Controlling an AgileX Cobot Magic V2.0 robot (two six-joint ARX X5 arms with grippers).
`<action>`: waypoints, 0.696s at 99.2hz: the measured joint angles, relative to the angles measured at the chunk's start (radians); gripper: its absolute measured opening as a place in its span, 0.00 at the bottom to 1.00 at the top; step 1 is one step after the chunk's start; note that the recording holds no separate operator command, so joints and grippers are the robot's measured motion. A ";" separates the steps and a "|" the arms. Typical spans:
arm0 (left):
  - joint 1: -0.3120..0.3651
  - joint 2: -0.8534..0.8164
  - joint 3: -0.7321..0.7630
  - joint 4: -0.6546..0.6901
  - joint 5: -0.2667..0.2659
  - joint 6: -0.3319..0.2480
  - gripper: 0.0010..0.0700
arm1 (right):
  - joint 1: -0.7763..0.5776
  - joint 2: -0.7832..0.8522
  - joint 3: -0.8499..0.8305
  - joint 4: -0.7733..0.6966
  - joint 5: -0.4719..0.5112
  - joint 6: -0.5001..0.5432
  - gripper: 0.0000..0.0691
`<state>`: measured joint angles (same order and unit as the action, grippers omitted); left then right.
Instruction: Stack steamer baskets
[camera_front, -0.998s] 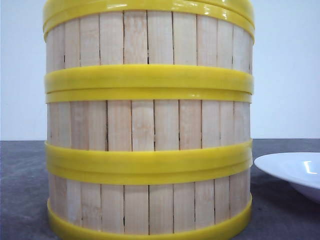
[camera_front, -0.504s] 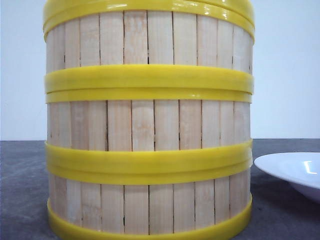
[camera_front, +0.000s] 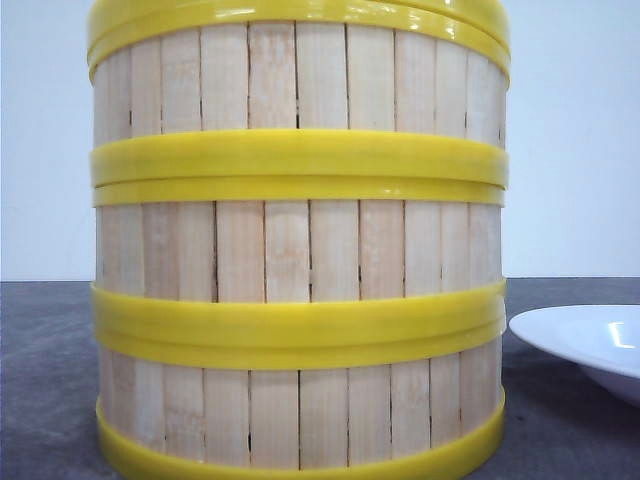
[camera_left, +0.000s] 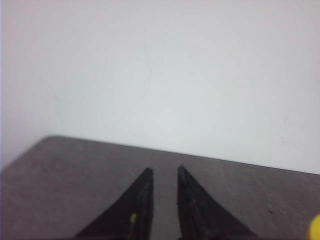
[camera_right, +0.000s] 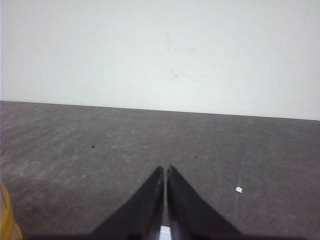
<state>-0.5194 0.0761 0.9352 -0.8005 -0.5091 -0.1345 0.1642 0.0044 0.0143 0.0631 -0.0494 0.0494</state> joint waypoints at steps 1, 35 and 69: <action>0.004 0.000 -0.006 0.003 0.008 0.000 0.09 | 0.000 0.000 0.000 0.000 0.000 0.000 0.01; 0.300 -0.007 -0.592 0.551 0.543 -0.048 0.09 | 0.000 0.000 0.000 0.000 0.000 0.000 0.01; 0.441 -0.064 -0.902 0.854 0.546 -0.117 0.09 | 0.000 0.000 0.000 0.000 0.000 0.000 0.01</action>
<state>-0.0780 0.0116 0.0330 0.0536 0.0364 -0.2512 0.1642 0.0044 0.0143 0.0635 -0.0494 0.0494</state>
